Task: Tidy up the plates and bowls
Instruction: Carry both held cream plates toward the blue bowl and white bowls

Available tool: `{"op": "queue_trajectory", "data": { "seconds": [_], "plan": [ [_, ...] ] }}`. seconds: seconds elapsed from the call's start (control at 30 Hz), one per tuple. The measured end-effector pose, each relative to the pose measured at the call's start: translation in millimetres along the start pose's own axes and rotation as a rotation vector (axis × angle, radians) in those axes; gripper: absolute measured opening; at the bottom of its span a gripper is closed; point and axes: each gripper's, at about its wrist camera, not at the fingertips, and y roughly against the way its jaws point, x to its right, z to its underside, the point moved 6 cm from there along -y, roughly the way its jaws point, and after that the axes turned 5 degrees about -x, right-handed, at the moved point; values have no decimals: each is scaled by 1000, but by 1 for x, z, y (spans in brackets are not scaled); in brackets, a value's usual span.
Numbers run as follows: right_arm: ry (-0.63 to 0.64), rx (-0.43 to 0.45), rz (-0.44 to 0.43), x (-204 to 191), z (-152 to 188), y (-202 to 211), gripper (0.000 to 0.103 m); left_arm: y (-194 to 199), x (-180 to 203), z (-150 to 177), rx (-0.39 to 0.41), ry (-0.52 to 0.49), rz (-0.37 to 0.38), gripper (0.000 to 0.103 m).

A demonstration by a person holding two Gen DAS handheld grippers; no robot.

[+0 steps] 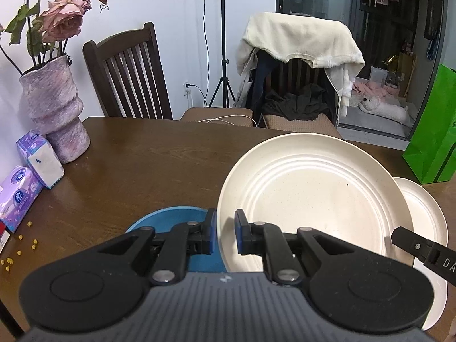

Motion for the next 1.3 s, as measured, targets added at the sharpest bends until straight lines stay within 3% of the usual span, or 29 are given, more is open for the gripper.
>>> {"op": "queue_trajectory", "data": {
  "seconds": [1.3],
  "plan": [
    [15,3,12,-25,58,70,8,76,-40,53,35,35,51,13]
  ]
}}
